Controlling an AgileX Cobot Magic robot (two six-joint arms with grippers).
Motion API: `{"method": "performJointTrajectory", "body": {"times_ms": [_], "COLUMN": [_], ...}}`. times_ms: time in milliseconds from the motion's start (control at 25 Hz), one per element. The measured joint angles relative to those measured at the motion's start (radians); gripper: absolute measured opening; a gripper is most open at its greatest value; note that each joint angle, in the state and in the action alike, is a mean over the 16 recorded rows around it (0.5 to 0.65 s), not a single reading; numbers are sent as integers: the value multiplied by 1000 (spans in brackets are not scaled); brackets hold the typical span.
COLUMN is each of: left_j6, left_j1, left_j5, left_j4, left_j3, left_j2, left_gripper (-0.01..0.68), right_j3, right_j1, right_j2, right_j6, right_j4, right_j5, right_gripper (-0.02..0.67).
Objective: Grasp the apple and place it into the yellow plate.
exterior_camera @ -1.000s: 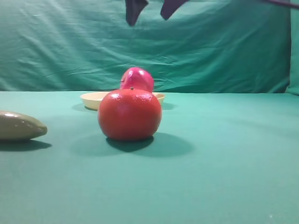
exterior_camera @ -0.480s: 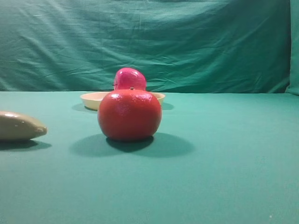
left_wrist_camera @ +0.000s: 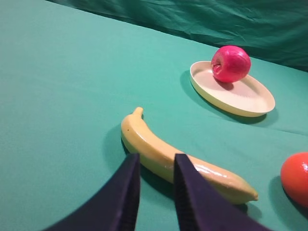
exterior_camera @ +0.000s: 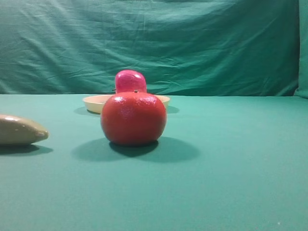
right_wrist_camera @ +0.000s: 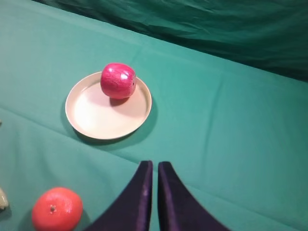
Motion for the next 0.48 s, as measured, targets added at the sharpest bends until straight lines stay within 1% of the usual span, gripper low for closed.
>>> {"method": "performJointTrajectory", "body": {"times_ms": [240,480], "left_j6": [0,0], "left_j1": [0,0], "left_j5": [0,0], "left_j4": [0,0], "left_j3": [0,0], "left_j2": [0,0], "left_gripper": [157,157], "right_j3": [50,64], "right_j1": [0,-9], "right_j2": [-185,-297], "right_j6": [23,44], "right_j4": [-27,-79], "right_j5": [140,245], "right_gripper": [0,0]}}
